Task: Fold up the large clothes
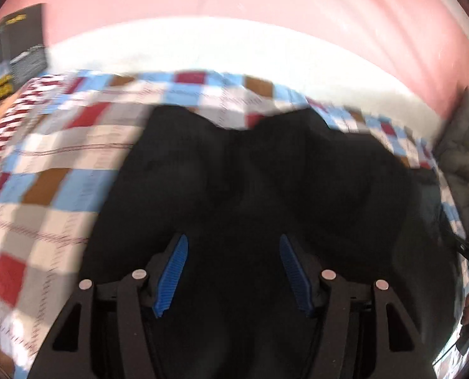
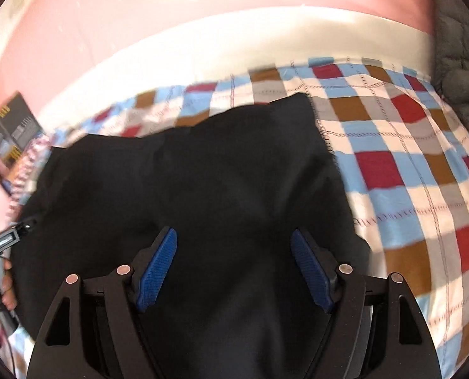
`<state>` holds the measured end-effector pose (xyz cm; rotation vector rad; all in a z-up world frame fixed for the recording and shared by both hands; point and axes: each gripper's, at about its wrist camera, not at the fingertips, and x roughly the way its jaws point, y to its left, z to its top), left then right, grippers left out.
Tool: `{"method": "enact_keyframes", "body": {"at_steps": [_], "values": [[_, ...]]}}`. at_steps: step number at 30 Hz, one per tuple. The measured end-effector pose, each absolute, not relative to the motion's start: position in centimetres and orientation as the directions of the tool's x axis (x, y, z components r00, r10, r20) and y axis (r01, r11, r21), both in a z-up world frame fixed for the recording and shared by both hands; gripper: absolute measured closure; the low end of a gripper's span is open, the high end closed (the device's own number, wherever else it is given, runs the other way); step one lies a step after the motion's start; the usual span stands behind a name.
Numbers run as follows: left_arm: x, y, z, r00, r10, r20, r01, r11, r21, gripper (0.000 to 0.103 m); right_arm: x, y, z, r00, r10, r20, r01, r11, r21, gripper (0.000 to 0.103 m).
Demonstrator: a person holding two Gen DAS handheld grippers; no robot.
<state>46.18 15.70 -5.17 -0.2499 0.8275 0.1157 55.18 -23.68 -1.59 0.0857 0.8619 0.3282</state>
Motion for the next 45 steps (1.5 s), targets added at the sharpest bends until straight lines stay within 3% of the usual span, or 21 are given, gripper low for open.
{"method": "enact_keyframes", "body": {"at_steps": [4, 9, 15, 19, 22, 24, 26, 28, 29, 31, 37, 45], "values": [[38.9, 20.0, -3.7, 0.729, -0.006, -0.685, -0.229, 0.940, -0.252, 0.041, 50.2, -29.1, -1.4, 0.623, 0.376, -0.686, -0.212, 0.925, 0.315, 0.027], [33.5, 24.4, -7.4, 0.657, -0.007, -0.754, -0.318, 0.904, -0.286, 0.037, 46.3, -32.8, -5.6, 0.550, 0.409, -0.728, -0.147, 0.906, 0.398, 0.025], [32.5, 25.6, -10.8, 0.660, -0.183, -0.728, -0.303, 0.822, -0.482, 0.031, 45.9, -35.3, -9.2, 0.531, 0.530, -0.661, -0.049, 0.798, 0.601, 0.007], [33.2, 25.2, -12.9, 0.651, -0.232, -0.722, -0.310, 0.788, -0.533, 0.028, 46.7, -35.7, -11.3, 0.480, 0.618, -0.623, 0.008, 0.707, 0.707, 0.004], [33.7, 25.1, -13.8, 0.656, -0.254, -0.711, -0.327, 0.753, -0.571, 0.027, 47.3, -34.9, -11.0, 0.464, 0.623, -0.630, -0.006, 0.713, 0.701, 0.004], [34.0, 24.5, -13.5, 0.649, -0.234, -0.724, -0.337, 0.765, -0.549, 0.036, 48.0, -34.0, -11.0, 0.439, 0.637, -0.633, -0.016, 0.710, 0.704, 0.005], [34.2, 23.6, -12.8, 0.631, -0.198, -0.750, -0.351, 0.789, -0.504, 0.046, 48.3, -33.3, -10.9, 0.438, 0.623, -0.648, -0.006, 0.723, 0.691, 0.012], [34.1, 23.1, -11.8, 0.623, -0.178, -0.762, -0.347, 0.811, -0.472, 0.062, 47.8, -33.4, -10.8, 0.443, 0.636, -0.632, 0.010, 0.701, 0.713, 0.035], [34.0, 22.8, -11.1, 0.619, -0.172, -0.766, -0.338, 0.822, -0.458, 0.069, 47.5, -33.5, -10.4, 0.447, 0.638, -0.627, 0.011, 0.697, 0.717, 0.041], [33.7, 22.6, -9.6, 0.611, -0.158, -0.776, -0.324, 0.844, -0.427, 0.074, 46.7, -33.5, -9.2, 0.452, 0.629, -0.633, 0.000, 0.709, 0.705, 0.053], [29.2, 22.2, -6.1, 0.613, -0.177, -0.770, -0.297, 0.852, -0.432, 0.076, 43.0, -34.3, -6.0, 0.438, 0.620, -0.651, -0.002, 0.725, 0.689, 0.057], [14.8, 19.6, -4.9, 0.581, -0.220, -0.784, -0.286, 0.846, -0.449, 0.076, 30.5, -37.4, -5.5, 0.372, 0.632, -0.679, 0.021, 0.726, 0.688, 0.057]]}}
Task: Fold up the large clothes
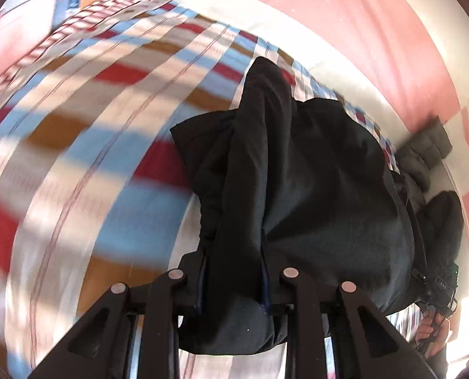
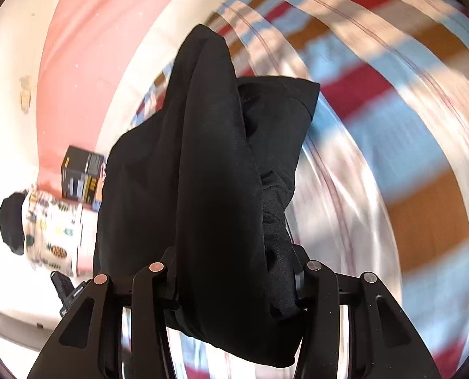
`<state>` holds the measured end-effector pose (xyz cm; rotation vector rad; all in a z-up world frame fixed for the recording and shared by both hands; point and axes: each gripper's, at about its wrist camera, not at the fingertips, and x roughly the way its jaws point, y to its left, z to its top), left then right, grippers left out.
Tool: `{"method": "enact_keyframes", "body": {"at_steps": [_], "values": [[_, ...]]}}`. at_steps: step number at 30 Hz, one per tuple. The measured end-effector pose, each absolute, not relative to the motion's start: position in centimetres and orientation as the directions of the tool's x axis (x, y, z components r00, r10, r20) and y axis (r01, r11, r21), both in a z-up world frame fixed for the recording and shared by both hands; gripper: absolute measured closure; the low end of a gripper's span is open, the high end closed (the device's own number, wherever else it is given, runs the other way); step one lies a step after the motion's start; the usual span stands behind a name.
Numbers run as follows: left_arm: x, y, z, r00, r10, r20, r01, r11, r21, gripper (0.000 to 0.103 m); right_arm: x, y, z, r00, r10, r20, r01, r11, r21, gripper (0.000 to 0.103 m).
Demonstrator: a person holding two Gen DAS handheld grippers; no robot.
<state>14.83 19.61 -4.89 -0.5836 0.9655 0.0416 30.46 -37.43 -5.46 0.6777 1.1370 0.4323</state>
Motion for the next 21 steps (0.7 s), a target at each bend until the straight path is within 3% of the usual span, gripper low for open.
{"method": "enact_keyframes", "body": {"at_steps": [7, 11, 18, 21], "values": [[3.4, 16.9, -4.4, 0.559, -0.241, -0.793, -0.295, 0.836, -0.462, 0.076, 20.1, -40.0, -5.5, 0.355, 0.610, -0.708, 0.084, 0.734, 0.674, 0.056], [1.2, 16.8, -5.5, 0.543, -0.250, -0.802, -0.288, 0.841, -0.457, 0.074, 18.0, -40.2, -6.6, 0.322, 0.592, -0.739, 0.098, 0.756, 0.647, 0.052], [1.6, 17.2, -3.9, 0.515, -0.225, -0.827, -0.298, 0.858, -0.419, 0.060, 16.7, -41.0, -4.9, 0.359, 0.511, -0.781, 0.078, 0.818, 0.570, 0.025], [1.4, 17.9, -1.7, 0.574, -0.211, -0.791, -0.251, 0.874, -0.415, 0.048, 16.6, -42.3, -2.3, 0.430, 0.512, -0.744, 0.013, 0.820, 0.572, 0.024]]}}
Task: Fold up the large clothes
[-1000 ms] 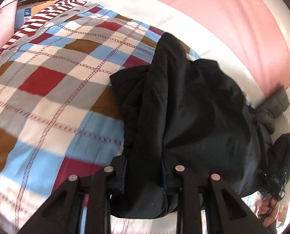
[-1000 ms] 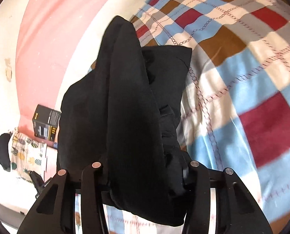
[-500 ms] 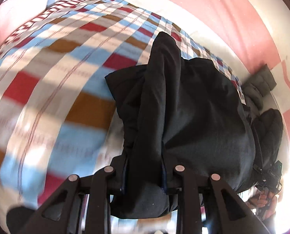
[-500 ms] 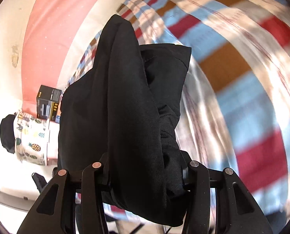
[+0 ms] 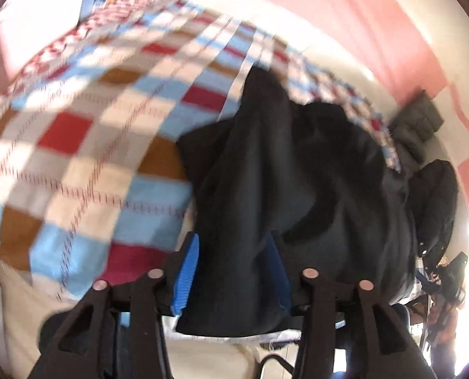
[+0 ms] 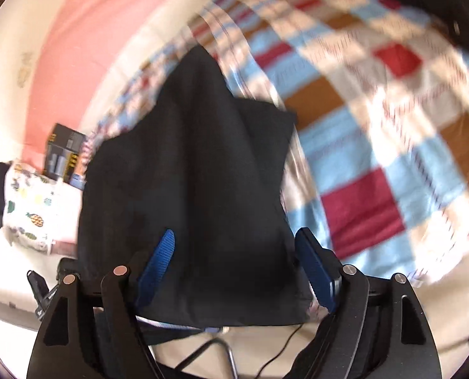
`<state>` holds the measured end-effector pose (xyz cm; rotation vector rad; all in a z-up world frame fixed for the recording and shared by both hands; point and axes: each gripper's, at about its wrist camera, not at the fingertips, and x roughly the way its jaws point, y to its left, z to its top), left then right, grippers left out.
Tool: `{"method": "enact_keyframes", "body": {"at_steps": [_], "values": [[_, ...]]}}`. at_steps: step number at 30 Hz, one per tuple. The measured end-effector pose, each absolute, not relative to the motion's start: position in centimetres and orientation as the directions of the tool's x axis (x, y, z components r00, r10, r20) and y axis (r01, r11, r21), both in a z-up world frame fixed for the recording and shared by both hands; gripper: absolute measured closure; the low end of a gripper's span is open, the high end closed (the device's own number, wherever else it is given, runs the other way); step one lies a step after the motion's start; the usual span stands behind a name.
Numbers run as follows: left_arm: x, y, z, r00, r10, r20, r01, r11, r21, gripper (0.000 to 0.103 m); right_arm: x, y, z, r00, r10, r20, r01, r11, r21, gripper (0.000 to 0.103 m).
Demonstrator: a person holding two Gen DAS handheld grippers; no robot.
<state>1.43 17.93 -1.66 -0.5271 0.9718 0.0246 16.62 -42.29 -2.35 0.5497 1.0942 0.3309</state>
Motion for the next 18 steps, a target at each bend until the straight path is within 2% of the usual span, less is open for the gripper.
{"method": "enact_keyframes", "body": {"at_steps": [2, 5, 10, 14, 16, 17, 18], "values": [[2.9, 18.4, -0.3, 0.603, -0.190, -0.775, -0.241, 0.882, -0.404, 0.041, 17.8, -42.6, -1.2, 0.464, 0.487, -0.740, -0.011, 0.838, 0.545, 0.024], [7.3, 18.1, 0.2, 0.598, -0.191, -0.778, -0.214, 0.898, -0.384, 0.037, 21.6, -41.7, -0.4, 0.477, 0.473, -0.741, -0.055, 0.858, 0.511, 0.024], [16.0, 18.8, -2.9, 0.534, -0.213, -0.818, -0.256, 0.882, -0.396, 0.037, 28.4, -39.8, -1.3, 0.469, 0.488, -0.736, -0.112, 0.860, 0.499, 0.024], [20.6, 19.3, -6.1, 0.460, -0.254, -0.851, -0.288, 0.864, -0.413, 0.037, 32.6, -39.3, -3.7, 0.410, 0.491, -0.769, -0.093, 0.861, 0.500, 0.024], [21.5, 19.1, -6.8, 0.444, -0.275, -0.852, -0.303, 0.849, -0.432, 0.041, 33.9, -39.0, -4.7, 0.377, 0.486, -0.788, -0.067, 0.863, 0.501, 0.025], [21.6, 18.6, -6.4, 0.463, -0.272, -0.843, -0.283, 0.856, -0.432, 0.054, 34.1, -38.8, -4.6, 0.374, 0.505, -0.778, -0.064, 0.851, 0.521, 0.030], [21.4, 18.0, -5.8, 0.478, -0.254, -0.841, -0.256, 0.875, -0.410, 0.071, 34.1, -38.6, -4.1, 0.394, 0.519, -0.759, -0.079, 0.841, 0.535, 0.070]]}}
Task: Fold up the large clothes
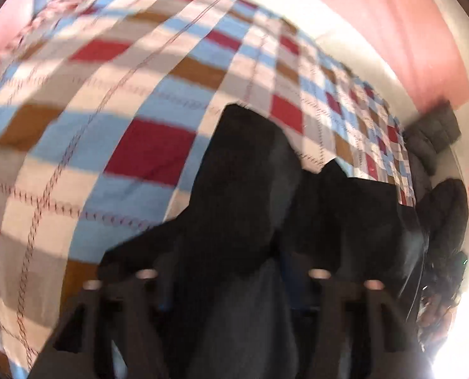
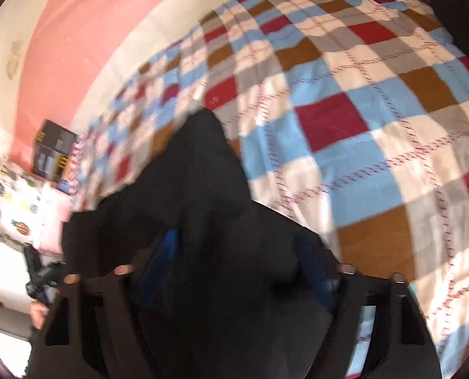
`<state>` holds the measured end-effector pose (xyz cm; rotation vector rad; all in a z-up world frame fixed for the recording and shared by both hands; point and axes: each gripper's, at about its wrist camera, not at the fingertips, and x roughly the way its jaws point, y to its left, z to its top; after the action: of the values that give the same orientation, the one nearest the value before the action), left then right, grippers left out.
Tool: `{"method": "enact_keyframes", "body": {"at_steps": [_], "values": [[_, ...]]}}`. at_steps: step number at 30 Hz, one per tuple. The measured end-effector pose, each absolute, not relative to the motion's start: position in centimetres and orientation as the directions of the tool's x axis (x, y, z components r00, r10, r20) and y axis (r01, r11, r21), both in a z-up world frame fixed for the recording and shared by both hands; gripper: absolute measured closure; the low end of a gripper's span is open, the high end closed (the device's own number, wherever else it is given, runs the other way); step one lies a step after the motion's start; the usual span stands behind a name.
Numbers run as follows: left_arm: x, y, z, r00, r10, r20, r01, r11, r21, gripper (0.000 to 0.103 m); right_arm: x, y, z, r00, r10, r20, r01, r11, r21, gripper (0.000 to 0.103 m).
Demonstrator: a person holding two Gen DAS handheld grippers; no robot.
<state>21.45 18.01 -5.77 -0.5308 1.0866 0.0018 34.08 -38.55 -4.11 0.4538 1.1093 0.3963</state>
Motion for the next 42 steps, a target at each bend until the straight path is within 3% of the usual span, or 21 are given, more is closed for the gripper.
{"method": "enact_keyframes", "body": {"at_steps": [1, 3, 7, 12, 15, 23, 27, 32, 37, 40, 42], "values": [[21.4, 17.4, -5.0, 0.492, -0.230, -0.840, -0.226, 0.898, -0.378, 0.080, 33.9, -38.1, -3.4, 0.414, 0.501, -0.760, -0.097, 0.854, 0.511, 0.086], [21.1, 17.0, -2.9, 0.546, -0.176, -0.819, -0.186, 0.928, -0.323, 0.088, 33.6, -37.6, -1.8, 0.460, 0.477, -0.749, -0.127, 0.870, 0.476, 0.089], [21.2, 19.1, 0.1, 0.665, -0.211, -0.717, -0.166, 0.894, -0.416, 0.088, 34.0, -38.6, 1.0, 0.543, 0.481, -0.688, -0.126, 0.857, 0.500, 0.090], [24.7, 18.7, -6.6, 0.568, -0.158, -0.808, -0.235, 0.909, -0.343, 0.086, 37.6, -36.5, -4.7, 0.457, 0.378, -0.805, -0.050, 0.915, 0.401, 0.090], [24.9, 19.9, -8.4, 0.596, -0.176, -0.784, -0.278, 0.871, -0.406, 0.083, 38.6, -36.1, -7.4, 0.447, 0.366, -0.816, -0.020, 0.916, 0.400, 0.088], [24.1, 19.7, -10.3, 0.606, -0.139, -0.783, -0.294, 0.876, -0.383, 0.071, 39.1, -35.0, -9.6, 0.427, 0.306, -0.851, -0.036, 0.946, 0.322, 0.078], [24.7, 19.9, -9.2, 0.563, -0.091, -0.822, -0.327, 0.888, -0.323, 0.053, 39.5, -35.6, -9.1, 0.405, 0.280, -0.870, 0.004, 0.951, 0.308, 0.060], [23.0, 20.3, -5.5, 0.581, -0.040, -0.813, -0.325, 0.904, -0.277, 0.053, 36.8, -36.8, -3.0, 0.519, 0.281, -0.807, -0.021, 0.948, 0.317, 0.059], [20.7, 18.2, -0.6, 0.662, 0.008, -0.750, -0.282, 0.929, -0.239, 0.055, 32.8, -33.9, 2.3, 0.612, 0.304, -0.730, -0.141, 0.950, 0.278, 0.052], [21.5, 13.6, 0.7, 0.701, -0.019, -0.713, -0.138, 0.977, -0.162, 0.054, 32.7, -29.6, 1.9, 0.575, 0.317, -0.754, -0.234, 0.947, 0.220, 0.052], [23.4, 11.9, -0.6, 0.684, 0.028, -0.729, -0.117, 0.991, -0.071, 0.053, 34.2, -27.8, -0.5, 0.540, 0.272, -0.797, -0.226, 0.958, 0.174, 0.052]]}}
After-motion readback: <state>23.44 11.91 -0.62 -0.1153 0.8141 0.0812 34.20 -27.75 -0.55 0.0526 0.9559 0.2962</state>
